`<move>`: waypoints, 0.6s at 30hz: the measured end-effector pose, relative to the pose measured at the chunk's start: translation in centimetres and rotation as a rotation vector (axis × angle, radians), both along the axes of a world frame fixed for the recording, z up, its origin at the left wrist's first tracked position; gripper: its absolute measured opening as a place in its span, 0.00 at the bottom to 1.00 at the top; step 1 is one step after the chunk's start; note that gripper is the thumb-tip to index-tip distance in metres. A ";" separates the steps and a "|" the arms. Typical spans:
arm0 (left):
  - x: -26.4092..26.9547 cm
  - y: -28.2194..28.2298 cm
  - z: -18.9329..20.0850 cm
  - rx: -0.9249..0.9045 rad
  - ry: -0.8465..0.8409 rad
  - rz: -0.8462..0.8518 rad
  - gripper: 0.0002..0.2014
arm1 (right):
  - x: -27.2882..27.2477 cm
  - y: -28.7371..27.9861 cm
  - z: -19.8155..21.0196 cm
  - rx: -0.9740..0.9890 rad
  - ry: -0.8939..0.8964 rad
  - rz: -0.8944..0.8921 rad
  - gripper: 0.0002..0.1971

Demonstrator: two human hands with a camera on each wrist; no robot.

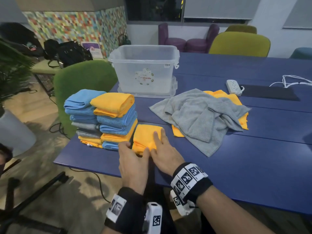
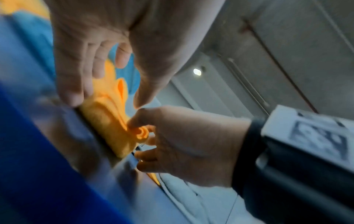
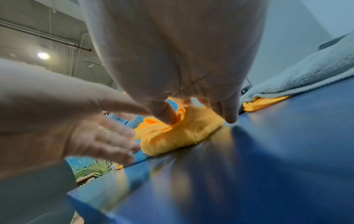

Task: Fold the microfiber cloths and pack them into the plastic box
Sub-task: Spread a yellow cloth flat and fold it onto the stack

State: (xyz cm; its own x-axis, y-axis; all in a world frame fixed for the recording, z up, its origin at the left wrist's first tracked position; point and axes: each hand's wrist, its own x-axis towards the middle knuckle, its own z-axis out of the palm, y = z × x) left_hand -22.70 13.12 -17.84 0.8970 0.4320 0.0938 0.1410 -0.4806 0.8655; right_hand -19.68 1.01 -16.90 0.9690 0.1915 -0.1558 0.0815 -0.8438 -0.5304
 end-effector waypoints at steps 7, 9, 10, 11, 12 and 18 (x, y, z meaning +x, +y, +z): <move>0.8 0.6 -2.1 0.733 -0.130 -0.501 0.26 | -1.5 -0.6 -1.1 -0.010 -0.077 0.099 0.31; 1.3 1.0 -2.9 0.790 -0.048 -0.583 0.30 | -1.8 -0.6 -0.8 -0.029 -0.058 0.115 0.32; 1.5 1.1 -2.9 0.787 -0.014 -0.607 0.31 | -1.7 -0.5 -0.6 -0.041 -0.054 0.111 0.32; 1.9 1.2 -2.8 0.780 0.037 -0.638 0.32 | -1.5 -0.4 -0.4 -0.048 -0.049 0.104 0.33; 2.2 1.4 -2.5 0.770 0.090 -0.668 0.33 | -1.3 -0.2 -0.2 -0.053 -0.037 0.094 0.33; 3.5 1.6 -2.0 0.756 0.113 -0.647 0.33 | -0.7 -0.1 0.1 -0.049 -0.036 0.098 0.31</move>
State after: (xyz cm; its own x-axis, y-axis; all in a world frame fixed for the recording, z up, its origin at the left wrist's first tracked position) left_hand -19.21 14.73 -19.79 0.9589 -0.2805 0.0418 -0.2799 -0.9123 0.2989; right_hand -20.40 0.93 -16.77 0.9510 0.2791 -0.1327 0.1835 -0.8556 -0.4840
